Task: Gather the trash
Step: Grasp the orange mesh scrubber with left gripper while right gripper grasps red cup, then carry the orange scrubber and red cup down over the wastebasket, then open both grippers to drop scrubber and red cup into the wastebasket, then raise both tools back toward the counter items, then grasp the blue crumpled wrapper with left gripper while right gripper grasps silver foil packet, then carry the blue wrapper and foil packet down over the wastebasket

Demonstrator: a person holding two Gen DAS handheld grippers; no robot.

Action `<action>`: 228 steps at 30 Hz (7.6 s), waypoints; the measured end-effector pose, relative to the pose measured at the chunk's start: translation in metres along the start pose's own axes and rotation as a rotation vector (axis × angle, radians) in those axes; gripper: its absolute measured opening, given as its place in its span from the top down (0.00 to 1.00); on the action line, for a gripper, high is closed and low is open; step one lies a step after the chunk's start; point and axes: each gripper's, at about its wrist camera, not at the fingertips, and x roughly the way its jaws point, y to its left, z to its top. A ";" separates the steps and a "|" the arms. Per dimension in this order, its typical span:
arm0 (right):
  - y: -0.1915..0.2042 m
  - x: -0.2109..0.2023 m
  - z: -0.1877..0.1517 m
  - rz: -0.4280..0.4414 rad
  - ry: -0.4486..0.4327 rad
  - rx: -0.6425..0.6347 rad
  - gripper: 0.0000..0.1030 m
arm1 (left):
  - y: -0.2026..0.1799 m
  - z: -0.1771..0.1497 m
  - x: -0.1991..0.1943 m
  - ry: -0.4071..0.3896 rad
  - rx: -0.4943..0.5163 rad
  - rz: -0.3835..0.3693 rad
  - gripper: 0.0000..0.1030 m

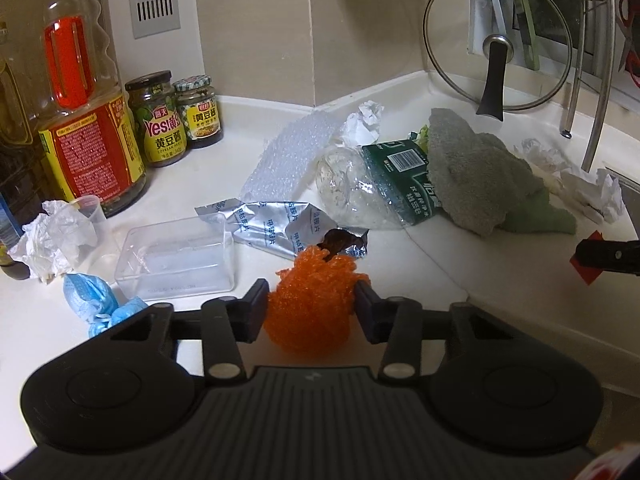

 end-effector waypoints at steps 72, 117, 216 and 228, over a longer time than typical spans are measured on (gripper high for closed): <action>-0.038 0.044 -0.200 0.115 0.407 -0.322 0.62 | -0.071 -0.217 -0.003 0.298 -0.213 -0.008 0.61; -0.041 0.040 -0.189 0.094 0.447 -0.268 0.38 | -0.069 -0.210 -0.029 0.282 -0.277 0.008 0.33; 0.129 0.070 0.007 0.319 0.017 -0.377 0.92 | 0.091 -0.033 -0.067 -0.031 -0.280 0.160 0.80; 0.087 -0.007 0.001 0.351 0.022 -0.306 0.98 | 0.035 -0.039 -0.110 -0.062 -0.257 0.097 0.80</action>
